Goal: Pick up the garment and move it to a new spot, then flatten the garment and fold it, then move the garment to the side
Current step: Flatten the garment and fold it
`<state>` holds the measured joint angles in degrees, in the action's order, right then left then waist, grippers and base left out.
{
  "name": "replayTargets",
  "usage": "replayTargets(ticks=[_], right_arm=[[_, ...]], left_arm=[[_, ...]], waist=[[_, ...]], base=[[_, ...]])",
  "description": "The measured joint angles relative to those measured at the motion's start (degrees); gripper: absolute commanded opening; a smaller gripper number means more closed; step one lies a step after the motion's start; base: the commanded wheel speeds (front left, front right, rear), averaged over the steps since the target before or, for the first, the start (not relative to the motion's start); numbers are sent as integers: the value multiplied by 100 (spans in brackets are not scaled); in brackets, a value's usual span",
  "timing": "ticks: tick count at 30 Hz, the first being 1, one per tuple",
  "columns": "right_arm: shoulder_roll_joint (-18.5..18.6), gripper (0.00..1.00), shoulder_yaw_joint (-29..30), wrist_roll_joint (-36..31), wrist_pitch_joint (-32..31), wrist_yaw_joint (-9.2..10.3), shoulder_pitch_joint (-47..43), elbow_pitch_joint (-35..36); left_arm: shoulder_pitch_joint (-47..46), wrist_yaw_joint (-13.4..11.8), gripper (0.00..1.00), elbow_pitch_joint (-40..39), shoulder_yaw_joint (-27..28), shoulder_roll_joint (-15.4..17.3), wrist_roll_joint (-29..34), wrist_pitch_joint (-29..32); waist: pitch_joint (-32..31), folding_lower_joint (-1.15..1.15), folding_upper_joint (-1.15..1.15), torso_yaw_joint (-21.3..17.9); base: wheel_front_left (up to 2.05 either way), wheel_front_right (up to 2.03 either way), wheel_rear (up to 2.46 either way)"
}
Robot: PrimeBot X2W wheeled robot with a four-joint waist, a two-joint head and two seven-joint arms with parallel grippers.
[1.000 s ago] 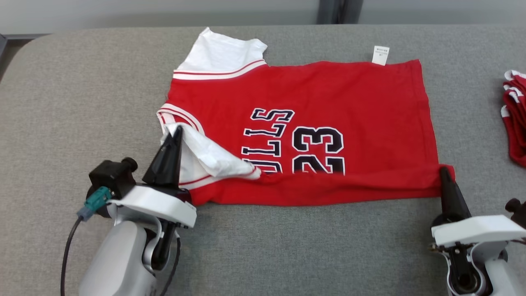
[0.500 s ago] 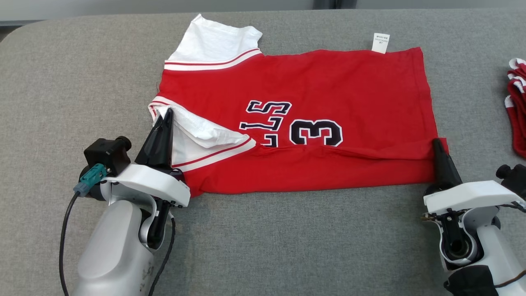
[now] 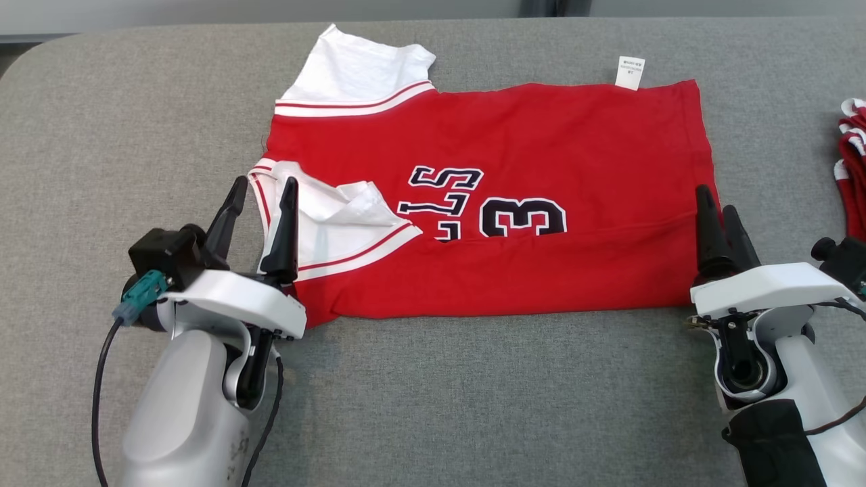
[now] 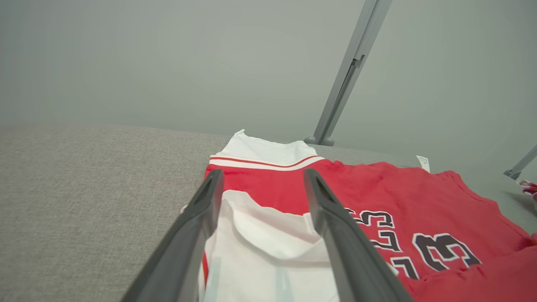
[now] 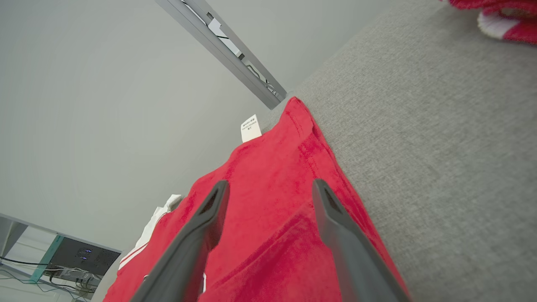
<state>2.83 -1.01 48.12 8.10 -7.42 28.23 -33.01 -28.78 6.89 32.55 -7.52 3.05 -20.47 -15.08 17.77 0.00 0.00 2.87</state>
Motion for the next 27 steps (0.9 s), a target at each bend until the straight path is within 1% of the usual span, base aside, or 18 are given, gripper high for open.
replayTargets(ticks=[3,6,9,14,19,23,27], right_arm=[[8,100,2,-308,175,0,-2,48],[97,100,14,-727,354,0,-83,181],[157,100,103,-1237,490,0,-317,352],[127,100,332,-1949,567,0,-767,756],[44,100,482,-2391,584,-1,-1197,1168],[18,100,550,-2509,480,-1,-1440,1423],[4,100,541,-2490,391,-1,-1579,1585]], left_arm=[[161,10,100,-143,74,-4,0,-1],[372,11,100,-264,118,-8,2,-4],[636,16,100,-347,152,-5,24,-5],[1024,10,100,-364,196,59,-9,66],[1369,-92,100,-486,264,145,-134,509],[1590,-172,100,-564,292,162,-300,1058],[1715,-227,100,-614,283,167,-456,1535]], waist=[[-44,0,0,12],[-113,0,0,19],[-206,0,0,26],[-392,0,0,45],[-560,0,0,71],[-652,0,0,80],[-694,0,0,47]], base=[[0,0,0],[0,0,0],[0,0,0],[0,0,0],[0,0,0],[0,0,0],[0,0,0]])
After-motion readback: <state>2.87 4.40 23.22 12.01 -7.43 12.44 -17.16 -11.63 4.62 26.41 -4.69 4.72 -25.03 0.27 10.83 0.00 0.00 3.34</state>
